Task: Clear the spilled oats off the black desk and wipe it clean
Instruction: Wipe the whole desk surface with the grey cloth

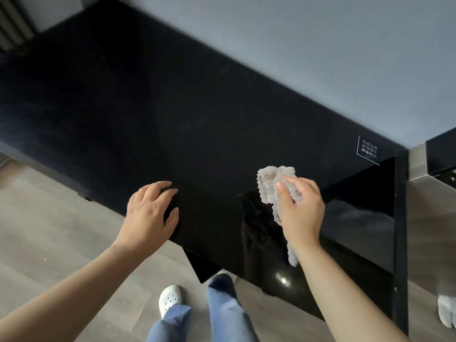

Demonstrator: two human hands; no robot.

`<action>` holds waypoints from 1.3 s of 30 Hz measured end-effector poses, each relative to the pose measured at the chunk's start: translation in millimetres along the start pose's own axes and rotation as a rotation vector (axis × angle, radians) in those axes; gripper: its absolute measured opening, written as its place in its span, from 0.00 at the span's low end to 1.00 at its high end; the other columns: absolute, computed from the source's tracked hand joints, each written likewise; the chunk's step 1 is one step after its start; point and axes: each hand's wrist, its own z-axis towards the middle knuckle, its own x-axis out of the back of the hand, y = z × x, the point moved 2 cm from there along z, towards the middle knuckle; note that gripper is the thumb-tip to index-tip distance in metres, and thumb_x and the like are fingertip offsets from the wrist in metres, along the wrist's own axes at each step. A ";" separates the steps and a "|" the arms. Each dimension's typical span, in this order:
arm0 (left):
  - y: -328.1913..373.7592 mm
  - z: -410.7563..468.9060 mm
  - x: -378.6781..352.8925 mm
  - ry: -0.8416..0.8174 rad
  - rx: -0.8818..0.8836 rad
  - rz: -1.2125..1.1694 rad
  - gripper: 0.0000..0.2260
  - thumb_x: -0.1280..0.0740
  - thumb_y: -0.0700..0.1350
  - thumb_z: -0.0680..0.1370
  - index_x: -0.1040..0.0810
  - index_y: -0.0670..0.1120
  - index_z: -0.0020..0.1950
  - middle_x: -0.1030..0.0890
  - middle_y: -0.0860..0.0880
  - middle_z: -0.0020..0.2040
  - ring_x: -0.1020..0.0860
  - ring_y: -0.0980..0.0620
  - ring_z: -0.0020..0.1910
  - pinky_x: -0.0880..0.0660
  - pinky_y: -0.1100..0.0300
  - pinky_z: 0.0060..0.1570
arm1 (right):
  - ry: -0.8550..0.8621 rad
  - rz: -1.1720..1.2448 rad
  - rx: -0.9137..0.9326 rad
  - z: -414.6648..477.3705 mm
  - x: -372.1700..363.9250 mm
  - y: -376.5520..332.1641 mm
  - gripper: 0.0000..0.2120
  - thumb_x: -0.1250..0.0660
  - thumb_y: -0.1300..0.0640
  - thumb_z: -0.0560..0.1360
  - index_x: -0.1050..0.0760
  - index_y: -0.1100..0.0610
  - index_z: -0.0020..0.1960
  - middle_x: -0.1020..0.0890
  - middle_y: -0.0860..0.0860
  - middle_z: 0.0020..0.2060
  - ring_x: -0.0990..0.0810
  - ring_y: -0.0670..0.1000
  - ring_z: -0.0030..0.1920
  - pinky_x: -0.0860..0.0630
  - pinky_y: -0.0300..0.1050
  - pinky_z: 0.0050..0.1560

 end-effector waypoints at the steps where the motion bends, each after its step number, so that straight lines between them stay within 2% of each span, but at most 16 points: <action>1: 4.1 9.4 2.3 -0.006 -0.007 0.003 0.17 0.35 0.48 0.78 0.23 0.44 0.65 0.25 0.47 0.64 0.29 0.43 0.65 0.32 0.44 0.64 | 0.007 0.004 -0.006 14.5 3.1 0.0 0.07 0.30 0.55 0.75 0.19 0.54 0.53 0.22 0.44 0.51 0.25 0.39 0.50 0.33 0.24 0.51; 3: 12.5 32.9 6.4 -0.001 -0.021 0.024 0.20 0.36 0.50 0.77 0.25 0.43 0.66 0.25 0.47 0.64 0.28 0.43 0.64 0.31 0.44 0.63 | 0.023 0.001 -0.015 46.6 6.3 1.7 0.08 0.31 0.55 0.75 0.19 0.54 0.53 0.23 0.44 0.51 0.25 0.39 0.50 0.36 0.20 0.47; 8: 41.4 108.1 4.9 0.005 -0.038 0.047 0.26 0.39 0.53 0.74 0.28 0.41 0.68 0.26 0.47 0.65 0.29 0.43 0.65 0.33 0.47 0.65 | 0.119 -0.017 -0.039 139.2 6.3 11.8 0.07 0.31 0.54 0.76 0.20 0.54 0.53 0.23 0.45 0.52 0.26 0.42 0.49 0.37 0.18 0.43; 12: 64.3 161.6 -9.4 0.003 -0.064 0.085 0.24 0.37 0.52 0.77 0.28 0.40 0.69 0.27 0.45 0.67 0.33 0.44 0.69 0.41 0.45 0.70 | 0.145 0.011 -0.077 209.3 -2.3 29.6 0.08 0.32 0.54 0.76 0.20 0.54 0.54 0.24 0.47 0.54 0.28 0.42 0.49 0.38 0.17 0.41; 16: 92.4 216.5 -20.0 0.026 -0.089 0.094 0.25 0.35 0.50 0.78 0.31 0.41 0.72 0.31 0.46 0.71 0.39 0.45 0.73 0.48 0.48 0.73 | 0.173 0.026 -0.060 282.2 -3.5 46.9 0.09 0.32 0.55 0.76 0.20 0.56 0.55 0.23 0.49 0.54 0.27 0.42 0.51 0.38 0.17 0.41; 19: 101.6 255.8 -27.3 0.060 -0.105 0.106 0.27 0.42 0.55 0.76 0.30 0.42 0.71 0.31 0.46 0.71 0.38 0.45 0.73 0.47 0.48 0.73 | 0.197 0.048 -0.044 336.0 -14.8 60.4 0.09 0.32 0.53 0.76 0.19 0.54 0.54 0.21 0.51 0.55 0.23 0.45 0.52 0.34 0.24 0.47; 22: 99.0 278.6 -40.9 0.077 -0.138 0.151 0.30 0.47 0.59 0.74 0.29 0.42 0.70 0.29 0.46 0.70 0.36 0.45 0.72 0.45 0.47 0.72 | 0.152 -0.006 -0.017 373.8 -37.8 77.7 0.10 0.34 0.51 0.76 0.19 0.55 0.52 0.20 0.52 0.52 0.23 0.45 0.48 0.33 0.23 0.44; 23: 98.3 285.2 -43.8 0.085 -0.139 0.162 0.31 0.48 0.59 0.74 0.29 0.42 0.70 0.29 0.46 0.69 0.35 0.44 0.71 0.43 0.47 0.71 | 0.119 -0.032 0.006 383.5 -46.9 82.6 0.12 0.35 0.48 0.75 0.18 0.55 0.50 0.19 0.52 0.50 0.22 0.47 0.48 0.29 0.27 0.45; 24: 98.3 292.9 -46.1 0.093 -0.133 0.167 0.31 0.48 0.60 0.74 0.28 0.42 0.69 0.28 0.46 0.69 0.34 0.44 0.70 0.42 0.47 0.71 | 0.104 -0.087 0.040 391.5 -54.9 86.2 0.15 0.37 0.44 0.74 0.18 0.54 0.48 0.18 0.53 0.48 0.21 0.50 0.48 0.25 0.35 0.47; 25: 98.9 300.9 -47.7 0.101 -0.123 0.165 0.32 0.48 0.60 0.74 0.28 0.42 0.69 0.28 0.46 0.69 0.33 0.44 0.69 0.41 0.47 0.70 | 0.100 -0.179 0.077 397.5 -61.3 87.5 0.17 0.38 0.42 0.74 0.18 0.53 0.48 0.19 0.53 0.49 0.22 0.53 0.50 0.25 0.41 0.49; 27: 98.3 314.9 -52.3 0.099 -0.120 0.170 0.32 0.48 0.61 0.74 0.27 0.42 0.69 0.28 0.47 0.68 0.33 0.44 0.68 0.40 0.47 0.69 | 0.117 -0.398 0.132 401.1 -71.3 90.1 0.17 0.39 0.43 0.77 0.19 0.51 0.57 0.23 0.52 0.58 0.26 0.57 0.57 0.29 0.48 0.55; 29: 95.6 316.7 -57.6 0.087 -0.139 0.193 0.31 0.46 0.60 0.74 0.27 0.41 0.68 0.28 0.46 0.68 0.33 0.44 0.68 0.39 0.47 0.68 | 0.097 -0.474 0.180 388.8 -74.7 90.2 0.16 0.38 0.47 0.78 0.23 0.50 0.63 0.26 0.51 0.62 0.29 0.58 0.59 0.30 0.49 0.55; 33: 79.4 311.0 -69.9 0.029 -0.157 0.222 0.30 0.44 0.59 0.75 0.27 0.41 0.68 0.28 0.45 0.68 0.32 0.44 0.67 0.38 0.46 0.68 | -0.022 -0.478 0.304 319.8 -86.1 93.3 0.14 0.35 0.50 0.77 0.23 0.50 0.62 0.25 0.51 0.57 0.26 0.55 0.52 0.30 0.45 0.45; 36: 77.4 312.0 -70.2 0.010 -0.188 0.259 0.29 0.44 0.59 0.75 0.27 0.40 0.68 0.28 0.43 0.67 0.31 0.43 0.67 0.37 0.45 0.67 | -0.172 -0.354 0.453 256.6 -77.6 84.6 0.12 0.33 0.52 0.75 0.21 0.52 0.57 0.25 0.48 0.51 0.24 0.51 0.46 0.27 0.42 0.42; 39: 77.4 313.1 -64.8 0.012 -0.201 0.256 0.29 0.44 0.59 0.75 0.26 0.40 0.67 0.28 0.43 0.67 0.31 0.43 0.67 0.37 0.44 0.67 | -0.378 -0.114 0.385 233.8 -62.7 71.5 0.10 0.33 0.52 0.75 0.19 0.50 0.55 0.24 0.43 0.50 0.23 0.43 0.49 0.26 0.34 0.48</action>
